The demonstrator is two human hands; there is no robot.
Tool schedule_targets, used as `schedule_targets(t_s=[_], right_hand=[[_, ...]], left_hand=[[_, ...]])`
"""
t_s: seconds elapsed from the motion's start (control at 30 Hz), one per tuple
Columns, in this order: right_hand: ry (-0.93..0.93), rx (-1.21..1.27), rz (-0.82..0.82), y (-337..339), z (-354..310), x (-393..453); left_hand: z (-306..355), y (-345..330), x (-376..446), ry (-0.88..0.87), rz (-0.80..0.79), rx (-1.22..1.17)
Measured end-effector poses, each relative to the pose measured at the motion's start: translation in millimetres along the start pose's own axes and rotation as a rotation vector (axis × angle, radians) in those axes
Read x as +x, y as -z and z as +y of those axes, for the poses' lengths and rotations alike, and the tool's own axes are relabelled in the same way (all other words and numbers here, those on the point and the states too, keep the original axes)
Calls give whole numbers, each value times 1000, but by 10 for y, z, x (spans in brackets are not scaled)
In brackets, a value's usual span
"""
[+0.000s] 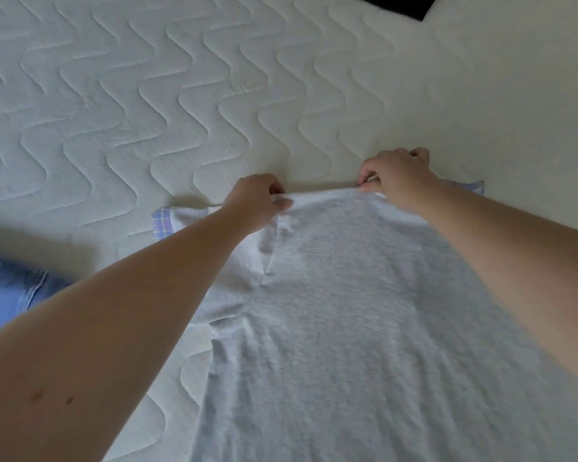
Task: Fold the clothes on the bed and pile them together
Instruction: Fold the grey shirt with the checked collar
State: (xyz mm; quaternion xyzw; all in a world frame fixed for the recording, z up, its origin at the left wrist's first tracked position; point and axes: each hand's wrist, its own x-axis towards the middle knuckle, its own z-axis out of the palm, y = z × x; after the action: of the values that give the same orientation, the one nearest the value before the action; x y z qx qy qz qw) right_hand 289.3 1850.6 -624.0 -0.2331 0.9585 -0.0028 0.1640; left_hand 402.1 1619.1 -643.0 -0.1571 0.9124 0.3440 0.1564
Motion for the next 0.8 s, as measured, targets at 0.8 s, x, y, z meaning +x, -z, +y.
schedule_targets(t_s=[0.8], right_hand=[[-374, 1300, -25, -608, -1517, -874]], left_hand=[[-935, 741, -513, 147, -48, 263]])
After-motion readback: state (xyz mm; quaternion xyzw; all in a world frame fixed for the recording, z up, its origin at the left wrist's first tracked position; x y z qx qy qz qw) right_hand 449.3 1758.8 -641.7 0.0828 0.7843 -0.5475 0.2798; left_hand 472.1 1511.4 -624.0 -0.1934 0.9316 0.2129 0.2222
